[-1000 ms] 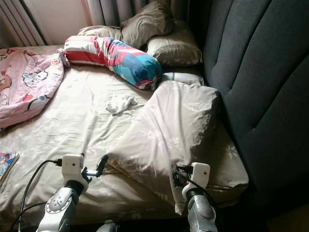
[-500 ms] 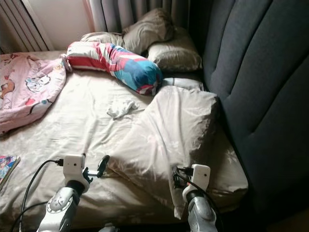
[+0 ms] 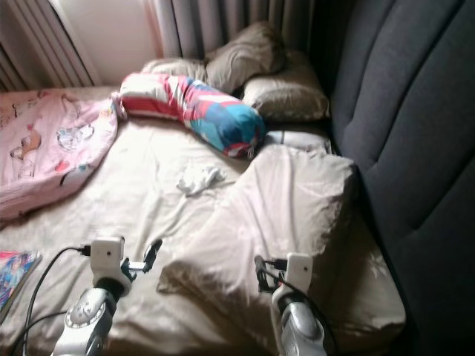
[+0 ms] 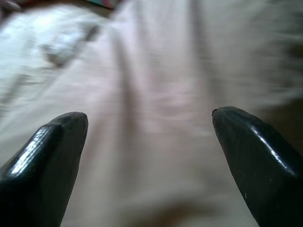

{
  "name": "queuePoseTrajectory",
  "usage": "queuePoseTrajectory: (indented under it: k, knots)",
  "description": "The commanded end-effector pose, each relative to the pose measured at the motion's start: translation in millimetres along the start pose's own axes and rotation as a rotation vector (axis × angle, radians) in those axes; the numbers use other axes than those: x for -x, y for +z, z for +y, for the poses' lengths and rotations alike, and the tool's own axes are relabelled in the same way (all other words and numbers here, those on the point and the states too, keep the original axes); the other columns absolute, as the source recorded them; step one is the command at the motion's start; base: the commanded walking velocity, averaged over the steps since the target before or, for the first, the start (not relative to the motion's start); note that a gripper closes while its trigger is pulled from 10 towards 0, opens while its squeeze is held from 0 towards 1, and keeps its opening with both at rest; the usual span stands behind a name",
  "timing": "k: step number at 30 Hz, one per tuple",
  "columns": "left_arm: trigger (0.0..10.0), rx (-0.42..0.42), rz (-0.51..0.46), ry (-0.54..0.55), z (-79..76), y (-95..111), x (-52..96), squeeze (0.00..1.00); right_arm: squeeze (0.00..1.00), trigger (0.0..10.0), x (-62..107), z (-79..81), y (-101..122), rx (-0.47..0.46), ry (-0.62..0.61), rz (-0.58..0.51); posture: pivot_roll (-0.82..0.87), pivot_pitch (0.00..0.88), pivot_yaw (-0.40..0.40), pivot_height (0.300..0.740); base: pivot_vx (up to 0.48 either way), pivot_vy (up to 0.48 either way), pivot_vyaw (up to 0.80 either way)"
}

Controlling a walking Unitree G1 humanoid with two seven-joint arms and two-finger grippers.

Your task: Clean up the room

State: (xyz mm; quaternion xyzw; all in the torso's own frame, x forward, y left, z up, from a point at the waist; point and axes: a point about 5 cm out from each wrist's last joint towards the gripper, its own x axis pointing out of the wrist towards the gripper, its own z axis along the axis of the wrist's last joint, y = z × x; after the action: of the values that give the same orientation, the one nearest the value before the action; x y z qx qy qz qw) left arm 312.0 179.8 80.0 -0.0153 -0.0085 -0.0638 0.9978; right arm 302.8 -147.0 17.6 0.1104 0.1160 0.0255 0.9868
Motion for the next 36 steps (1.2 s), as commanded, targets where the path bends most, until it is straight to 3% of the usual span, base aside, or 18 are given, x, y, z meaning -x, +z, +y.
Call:
queuePoseTrajectory:
  k: [1, 11, 19, 36]
  knots:
    - [10.0, -0.008, 0.022, 0.020, 8.9, -4.5, 5.4, 0.00, 0.00, 10.0, -0.2, 5.2, -2.3, -0.019, -0.001, 0.007, 0.00, 0.192, 0.040, 0.646, 0.000, 0.000, 0.00]
    - [10.0, -0.022, 0.033, 0.014, 9.5, -6.7, 7.9, 0.00, 0.00, 10.0, 2.5, -2.1, -2.7, -0.031, -0.052, -0.008, 0.01, 0.190, 0.037, 0.646, 0.000, 0.000, 0.00]
    - [10.0, -0.024, 0.039, 0.011, 9.7, -8.2, 9.3, 0.00, 0.00, 10.0, 11.2, -17.3, -8.5, -0.058, -0.153, -0.017, 0.00, 0.197, 0.041, 0.646, 0.000, 0.000, 0.00]
    - [10.0, -0.029, 0.045, 0.004, 8.0, -8.5, 8.2, 0.00, 0.00, 10.0, 3.6, -5.5, -2.8, -0.063, -0.030, -0.005, 0.01, 0.198, 0.044, 0.646, 0.000, 0.000, 0.00]
